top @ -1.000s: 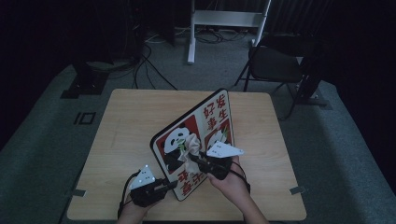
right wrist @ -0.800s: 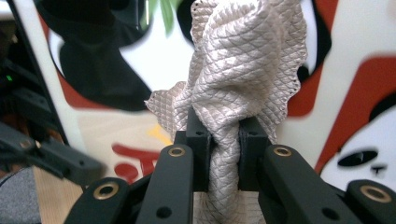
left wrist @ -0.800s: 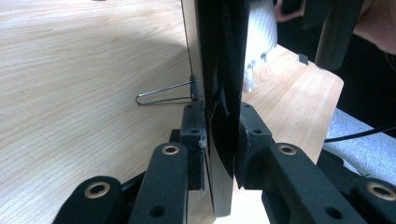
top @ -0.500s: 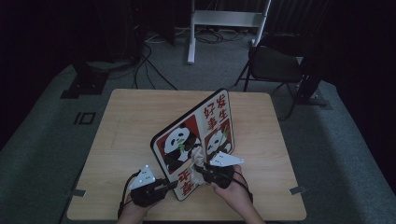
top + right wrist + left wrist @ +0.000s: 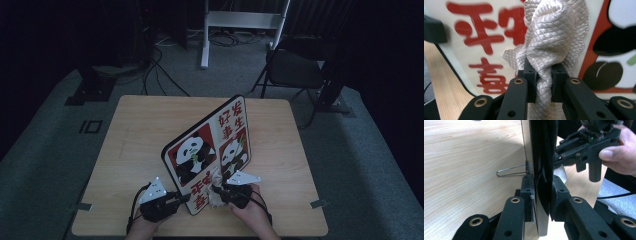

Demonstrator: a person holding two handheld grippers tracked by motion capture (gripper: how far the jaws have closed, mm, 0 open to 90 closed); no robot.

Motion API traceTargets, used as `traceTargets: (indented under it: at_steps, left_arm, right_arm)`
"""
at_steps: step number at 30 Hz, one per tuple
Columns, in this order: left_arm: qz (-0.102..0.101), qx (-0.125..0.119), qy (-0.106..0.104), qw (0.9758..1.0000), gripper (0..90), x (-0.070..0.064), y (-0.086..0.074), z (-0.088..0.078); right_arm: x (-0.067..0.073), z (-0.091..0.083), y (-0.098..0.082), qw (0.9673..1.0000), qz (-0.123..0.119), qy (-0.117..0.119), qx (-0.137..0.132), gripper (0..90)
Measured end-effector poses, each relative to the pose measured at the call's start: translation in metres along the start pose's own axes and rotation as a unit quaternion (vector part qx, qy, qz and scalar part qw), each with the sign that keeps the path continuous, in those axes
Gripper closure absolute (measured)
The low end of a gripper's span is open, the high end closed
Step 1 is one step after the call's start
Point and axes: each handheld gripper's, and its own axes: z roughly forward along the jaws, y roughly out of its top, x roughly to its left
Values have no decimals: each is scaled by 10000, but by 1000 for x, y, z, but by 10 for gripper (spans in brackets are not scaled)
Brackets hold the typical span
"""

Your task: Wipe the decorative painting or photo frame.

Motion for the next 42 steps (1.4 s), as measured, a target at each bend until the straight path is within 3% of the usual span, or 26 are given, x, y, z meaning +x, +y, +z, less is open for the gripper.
traceTargets:
  at_steps: [14,22,33,36,42]
  left_arm:
    - [-46,-53,58,10000,771,0,2,7]
    - [-78,-58,60,9999,772,3,6,13]
    - [-35,30,-9,10000,764,5,12,19]
    - [4,-15,-24,10000,712,3,15,14]
    - [-52,-255,13,9997,700,3,30,-3]
  right_arm:
    - [-13,8,-18,9989,147,-136,416,787]
    - [-17,8,-21,9983,249,-136,516,788]
    - [-10,-23,6,9998,211,6,-5,788]
    - [-8,-31,16,9997,147,34,-168,787]
    - [-4,-40,31,9992,54,79,-379,787]
